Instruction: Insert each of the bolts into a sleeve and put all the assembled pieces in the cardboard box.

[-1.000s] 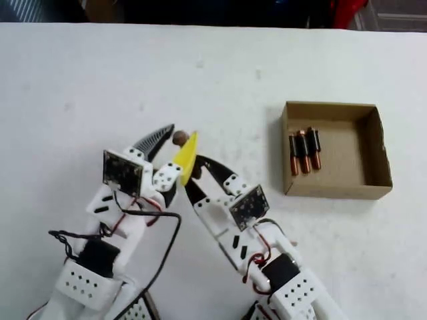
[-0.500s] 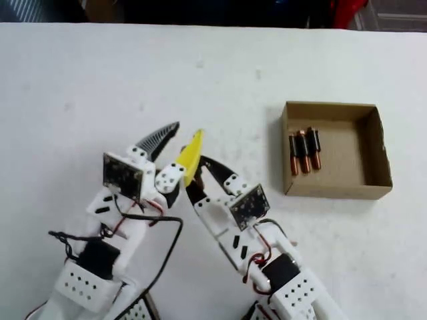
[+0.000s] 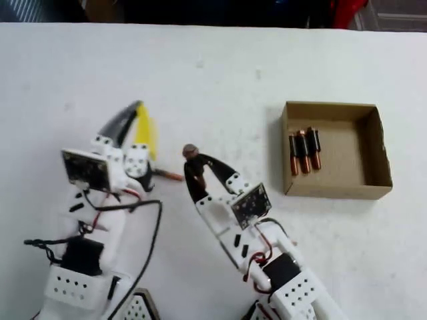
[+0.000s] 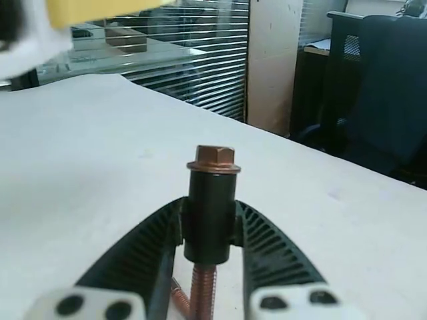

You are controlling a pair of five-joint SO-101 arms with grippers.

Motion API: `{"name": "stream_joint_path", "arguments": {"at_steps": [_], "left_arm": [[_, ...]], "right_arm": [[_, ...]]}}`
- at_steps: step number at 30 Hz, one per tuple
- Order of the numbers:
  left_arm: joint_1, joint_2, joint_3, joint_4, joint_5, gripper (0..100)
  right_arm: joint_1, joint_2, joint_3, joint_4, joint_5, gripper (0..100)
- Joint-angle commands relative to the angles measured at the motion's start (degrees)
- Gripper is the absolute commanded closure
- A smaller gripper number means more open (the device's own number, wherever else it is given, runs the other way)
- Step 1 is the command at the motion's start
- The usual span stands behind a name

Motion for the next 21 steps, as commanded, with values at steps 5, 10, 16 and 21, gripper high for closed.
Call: {"name": "stream_joint_path", "arguments": {"at_steps": [5, 10, 16, 21], "left_arm": [[-6.90, -12.79, 4.04, 3.25, -0.35, 98], [-6.99, -27.21, 10.46, 9.58, -0.97, 98], [-7.25, -24.57, 10.81, 15.21, -5.89, 98], [-11.21, -24.57, 12.04, 22.95, -5.98, 98]], "right_arm": [[5.67, -0.92, -0.44, -1.19, 0.00, 98.2], [9.19, -0.92, -8.62, 11.91, -0.26, 98.2], [13.67, -0.84, -26.64, 37.05, -0.18, 98.1], [18.15, -0.31, -40.35, 50.24, 0.00, 98.1]]}}
